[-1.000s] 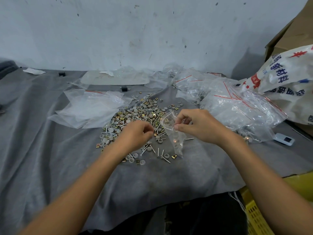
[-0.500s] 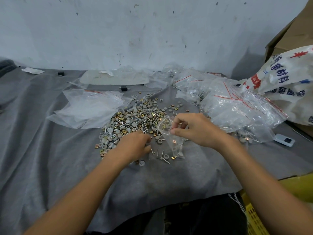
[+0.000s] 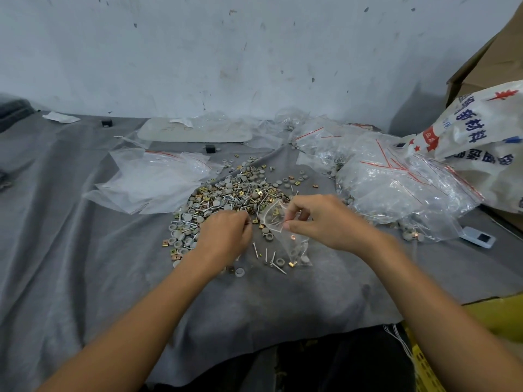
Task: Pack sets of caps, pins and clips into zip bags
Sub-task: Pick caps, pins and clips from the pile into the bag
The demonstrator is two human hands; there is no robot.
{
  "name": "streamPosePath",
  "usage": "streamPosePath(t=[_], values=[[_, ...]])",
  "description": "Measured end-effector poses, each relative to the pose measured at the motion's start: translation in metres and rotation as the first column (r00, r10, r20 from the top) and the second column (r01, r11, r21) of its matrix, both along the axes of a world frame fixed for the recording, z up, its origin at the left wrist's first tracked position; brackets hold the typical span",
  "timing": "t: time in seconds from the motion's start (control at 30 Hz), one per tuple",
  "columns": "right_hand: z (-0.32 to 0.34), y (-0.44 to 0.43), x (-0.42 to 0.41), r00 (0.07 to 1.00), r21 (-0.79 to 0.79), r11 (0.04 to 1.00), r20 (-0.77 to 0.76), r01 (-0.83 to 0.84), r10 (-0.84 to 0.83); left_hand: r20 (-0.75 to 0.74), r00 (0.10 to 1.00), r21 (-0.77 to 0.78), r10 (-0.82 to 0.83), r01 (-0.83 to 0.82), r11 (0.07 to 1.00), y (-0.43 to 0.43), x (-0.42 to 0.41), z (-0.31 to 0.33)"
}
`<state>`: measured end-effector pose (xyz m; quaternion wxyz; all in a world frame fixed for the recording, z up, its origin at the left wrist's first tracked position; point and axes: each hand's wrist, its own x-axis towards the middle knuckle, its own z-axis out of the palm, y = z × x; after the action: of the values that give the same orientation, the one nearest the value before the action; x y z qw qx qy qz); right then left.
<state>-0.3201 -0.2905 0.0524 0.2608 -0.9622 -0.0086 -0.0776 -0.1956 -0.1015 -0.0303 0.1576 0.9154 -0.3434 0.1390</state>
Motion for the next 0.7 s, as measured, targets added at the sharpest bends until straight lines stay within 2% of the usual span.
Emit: streamPosePath(t=[0.13,0.23,0.4,0.5,0.7], values=[[-0.002,0.004,0.002,1.000,-0.018,1.000,0.009,-0.011,0.011,-0.176,0.984,-0.191,-0.004,-0.030,0.981,0.009,0.001,0.017],[-0.002,0.007,0.005,1.000,-0.001,1.000,-0.005,-0.013,0.013,-0.301,0.947,-0.356,-0.107,-0.007,0.935,0.011,-0.003,0.031],[0.000,0.012,0.007,0.999,-0.032,0.999,-0.016,-0.028,0.027,-0.421,0.849,-0.590,-0.319,0.010,0.807,0.007,-0.008,0.050],[0.001,0.014,0.008,1.000,-0.045,0.999,-0.016,-0.024,0.023,-0.434,0.808,-0.644,-0.399,0.031,0.764,0.002,-0.012,0.054],[0.001,0.010,0.006,1.000,-0.048,0.999,0.000,-0.026,0.026,-0.431,0.799,-0.628,-0.420,0.069,0.775,-0.003,-0.017,0.051]])
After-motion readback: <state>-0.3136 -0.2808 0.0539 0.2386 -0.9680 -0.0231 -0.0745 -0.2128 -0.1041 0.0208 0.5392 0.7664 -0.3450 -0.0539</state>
